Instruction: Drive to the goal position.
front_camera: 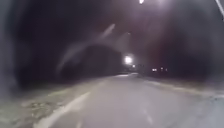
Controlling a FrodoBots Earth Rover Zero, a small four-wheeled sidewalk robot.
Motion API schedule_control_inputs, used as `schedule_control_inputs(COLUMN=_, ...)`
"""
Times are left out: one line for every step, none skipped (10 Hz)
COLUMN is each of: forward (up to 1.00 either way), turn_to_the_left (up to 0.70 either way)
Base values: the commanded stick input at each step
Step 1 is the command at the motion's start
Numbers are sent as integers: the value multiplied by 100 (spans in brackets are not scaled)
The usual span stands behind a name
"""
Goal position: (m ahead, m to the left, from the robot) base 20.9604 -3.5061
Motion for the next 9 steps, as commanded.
schedule_control_inputs(forward=70, turn_to_the_left=0)
schedule_control_inputs(forward=70, turn_to_the_left=0)
schedule_control_inputs(forward=70, turn_to_the_left=0)
schedule_control_inputs(forward=70, turn_to_the_left=0)
schedule_control_inputs(forward=70, turn_to_the_left=0)
schedule_control_inputs(forward=70, turn_to_the_left=0)
schedule_control_inputs(forward=70, turn_to_the_left=-6)
schedule_control_inputs(forward=70, turn_to_the_left=-26)
schedule_control_inputs(forward=70, turn_to_the_left=-16)
